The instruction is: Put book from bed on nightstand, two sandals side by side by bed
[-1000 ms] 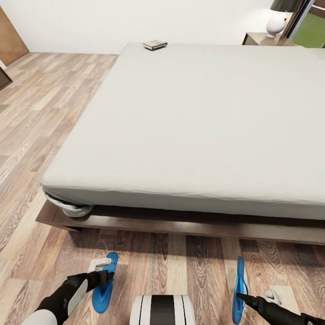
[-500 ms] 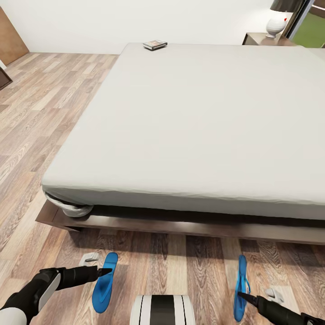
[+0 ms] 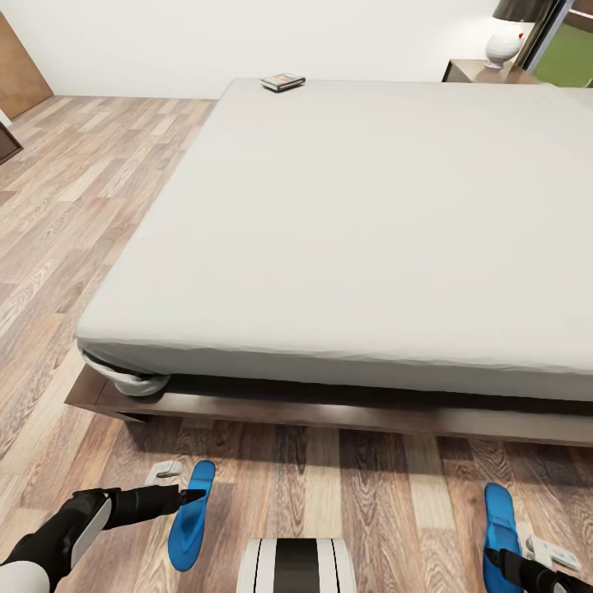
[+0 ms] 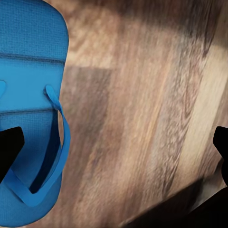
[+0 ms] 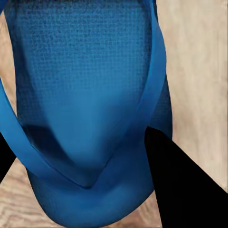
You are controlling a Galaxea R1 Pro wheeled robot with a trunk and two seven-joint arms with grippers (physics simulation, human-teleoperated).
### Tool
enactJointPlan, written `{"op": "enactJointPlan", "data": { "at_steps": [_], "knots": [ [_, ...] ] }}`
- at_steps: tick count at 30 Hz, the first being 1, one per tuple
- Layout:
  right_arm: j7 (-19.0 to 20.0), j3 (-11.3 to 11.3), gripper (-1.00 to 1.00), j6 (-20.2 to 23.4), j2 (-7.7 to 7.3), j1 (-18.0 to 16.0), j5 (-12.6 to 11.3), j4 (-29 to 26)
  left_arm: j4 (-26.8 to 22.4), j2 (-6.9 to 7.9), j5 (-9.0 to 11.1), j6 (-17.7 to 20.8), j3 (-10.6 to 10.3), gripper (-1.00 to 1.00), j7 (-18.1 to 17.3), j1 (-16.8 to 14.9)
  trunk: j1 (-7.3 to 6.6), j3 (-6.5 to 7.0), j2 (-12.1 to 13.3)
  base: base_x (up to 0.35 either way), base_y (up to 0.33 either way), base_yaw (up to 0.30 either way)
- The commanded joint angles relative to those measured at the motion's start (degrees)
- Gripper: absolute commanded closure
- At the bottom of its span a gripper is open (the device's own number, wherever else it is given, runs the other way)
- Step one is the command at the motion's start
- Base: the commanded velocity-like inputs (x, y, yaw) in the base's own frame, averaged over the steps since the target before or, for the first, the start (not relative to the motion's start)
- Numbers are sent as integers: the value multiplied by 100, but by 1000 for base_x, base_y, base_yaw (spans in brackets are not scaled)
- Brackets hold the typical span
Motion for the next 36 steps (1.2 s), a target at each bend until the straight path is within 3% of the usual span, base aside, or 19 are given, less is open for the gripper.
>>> {"op": "enactJointPlan", "data": {
  "at_steps": [1, 6, 12, 36],
  "knots": [
    [-6, -34, 100, 37, 1, 0, -25, -9, -4, 6, 58, 46, -31, -100, 9, -2, -1, -3, -1, 0, 0, 0],
    [-102, -33, 100, -25, -4, 0, -23, -75, -4, 3, 59, 46, -29, -100, 9, -2, -1, -3, -1, 0, 100, 0],
    [-106, -25, 100, -592, 2, 0, -22, -83, -4, 3, 62, 46, -27, -100, 9, -2, -1, -3, -1, 0, 271, 0],
    [-107, -24, 100, -635, 4, 0, -22, -75, 5, 3, 57, 46, -36, -100, 18, -2, -1, -3, -1, 0, 308, 0]
  ]
}}
